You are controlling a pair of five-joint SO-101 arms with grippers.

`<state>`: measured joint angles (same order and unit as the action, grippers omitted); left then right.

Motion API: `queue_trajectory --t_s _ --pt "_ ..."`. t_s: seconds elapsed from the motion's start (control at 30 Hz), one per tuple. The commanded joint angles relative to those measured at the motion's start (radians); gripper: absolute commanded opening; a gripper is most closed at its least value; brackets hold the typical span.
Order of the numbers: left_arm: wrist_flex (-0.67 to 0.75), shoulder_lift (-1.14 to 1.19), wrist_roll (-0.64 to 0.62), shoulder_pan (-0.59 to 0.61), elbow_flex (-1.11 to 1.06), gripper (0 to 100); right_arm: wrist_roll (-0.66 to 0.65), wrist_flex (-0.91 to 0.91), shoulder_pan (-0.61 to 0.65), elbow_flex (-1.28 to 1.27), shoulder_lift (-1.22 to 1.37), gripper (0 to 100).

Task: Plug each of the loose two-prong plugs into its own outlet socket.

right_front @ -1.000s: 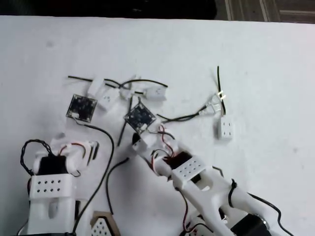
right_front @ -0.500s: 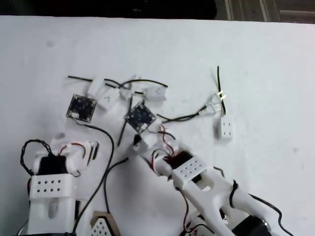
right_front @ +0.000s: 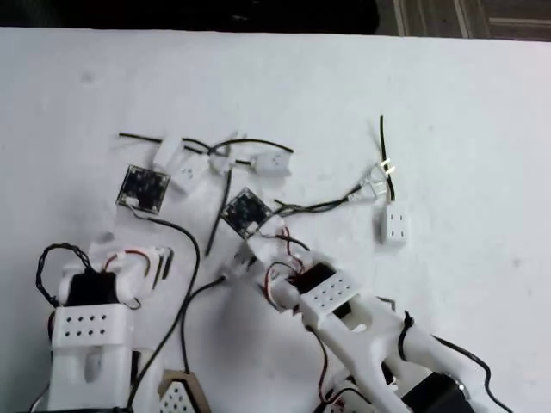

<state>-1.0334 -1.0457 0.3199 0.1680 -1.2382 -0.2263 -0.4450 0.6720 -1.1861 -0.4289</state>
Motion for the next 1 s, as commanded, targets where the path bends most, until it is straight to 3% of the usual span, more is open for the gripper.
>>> queue_trajectory --t_s 0.0,0.1,0.3,0.63,0.97 --pt "0.012 -0.013 0.006 0.005 0.005 18 -0.008 -0.016 -0.001 0.015 -0.002 6.0" --pt "0.012 -0.013 0.006 0.005 0.005 18 -0.008 -0.016 0.002 0.015 -0.004 7.0" --pt "0.012 -0.013 0.006 0.005 0.005 18 0.000 -0.028 -0.001 0.031 -0.004 18.3" --pt "0.014 -0.013 0.008 0.005 0.005 18 0.002 -0.236 0.005 0.207 -0.005 18.4" --pt "0.014 -0.013 0.008 0.005 0.005 18 0.003 -0.243 -0.002 0.295 -0.004 18.3"
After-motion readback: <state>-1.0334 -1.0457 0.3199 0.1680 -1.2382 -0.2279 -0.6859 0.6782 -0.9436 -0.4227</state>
